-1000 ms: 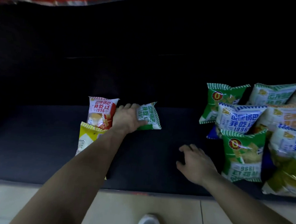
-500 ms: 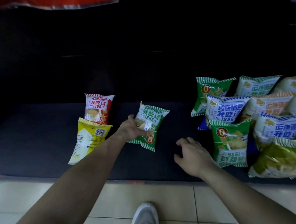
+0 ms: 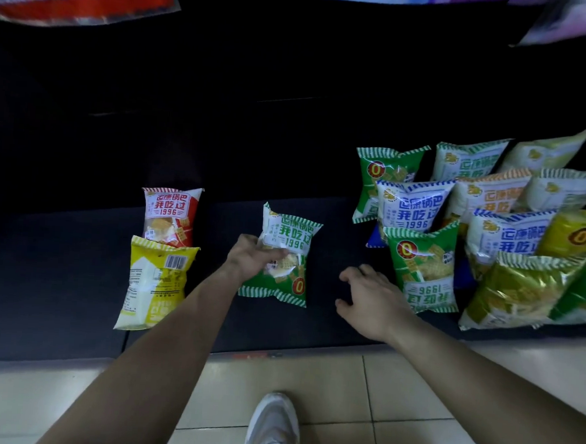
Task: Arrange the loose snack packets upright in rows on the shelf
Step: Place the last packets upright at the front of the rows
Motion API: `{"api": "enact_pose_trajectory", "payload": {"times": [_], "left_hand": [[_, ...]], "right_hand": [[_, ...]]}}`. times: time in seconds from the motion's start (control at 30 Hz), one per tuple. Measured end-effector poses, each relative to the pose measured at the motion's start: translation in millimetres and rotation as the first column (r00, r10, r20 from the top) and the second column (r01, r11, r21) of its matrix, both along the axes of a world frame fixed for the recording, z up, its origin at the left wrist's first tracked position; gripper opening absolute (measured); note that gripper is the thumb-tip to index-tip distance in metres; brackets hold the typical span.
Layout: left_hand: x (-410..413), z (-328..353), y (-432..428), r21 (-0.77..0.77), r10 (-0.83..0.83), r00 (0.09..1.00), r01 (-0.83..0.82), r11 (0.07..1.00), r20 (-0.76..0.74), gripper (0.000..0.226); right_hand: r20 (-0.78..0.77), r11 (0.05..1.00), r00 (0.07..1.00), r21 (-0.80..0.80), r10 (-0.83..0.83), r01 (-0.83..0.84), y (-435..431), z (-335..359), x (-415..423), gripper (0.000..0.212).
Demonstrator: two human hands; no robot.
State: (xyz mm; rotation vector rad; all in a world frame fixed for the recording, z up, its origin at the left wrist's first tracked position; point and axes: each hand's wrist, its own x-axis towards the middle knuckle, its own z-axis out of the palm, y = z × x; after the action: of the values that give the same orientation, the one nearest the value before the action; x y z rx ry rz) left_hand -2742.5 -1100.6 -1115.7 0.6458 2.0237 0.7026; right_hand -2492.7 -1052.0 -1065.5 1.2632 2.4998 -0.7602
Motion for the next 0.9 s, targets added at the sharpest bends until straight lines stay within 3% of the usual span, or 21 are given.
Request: {"api": "enact_pose_trajectory", "payload": {"times": [0.1, 0.27, 0.43, 0.73, 0.9], "left_hand": [[9, 6, -7, 0.045, 0.011, 1.0, -0.012, 0.999, 0.007, 0.037], [40, 40, -34, 0.129, 0.042, 0.999, -0.045, 0.991, 0.03, 0.057], [94, 63, -47, 0.216, -0.09, 0.987, 0.06, 0.975, 0.135, 0.07], [201, 46, -7, 0.297, -0.202, 0.957, 0.136, 0.945, 0.206, 0.071], [235, 32, 16, 0.293, -0.183, 0.965, 0.123, 0.948, 0.188, 0.073]], "right_hand": [[-0.002, 1.0, 1.0, 0.004, -0.007, 0.007, -4, 8, 12, 0.052], [-0.022, 0.999, 0.999, 0.018, -0.028, 0.029, -14, 32, 47, 0.051], [0.014, 0.996, 0.996, 0.035, -0.088, 0.087, -24, 49, 104, 0.052], [0.11, 0.971, 0.964, 0.022, -0.241, 0.24, -29, 46, 207, 0.053], [0.109, 0.965, 0.958, 0.018, -0.264, 0.263, -20, 38, 227, 0.052]]}}
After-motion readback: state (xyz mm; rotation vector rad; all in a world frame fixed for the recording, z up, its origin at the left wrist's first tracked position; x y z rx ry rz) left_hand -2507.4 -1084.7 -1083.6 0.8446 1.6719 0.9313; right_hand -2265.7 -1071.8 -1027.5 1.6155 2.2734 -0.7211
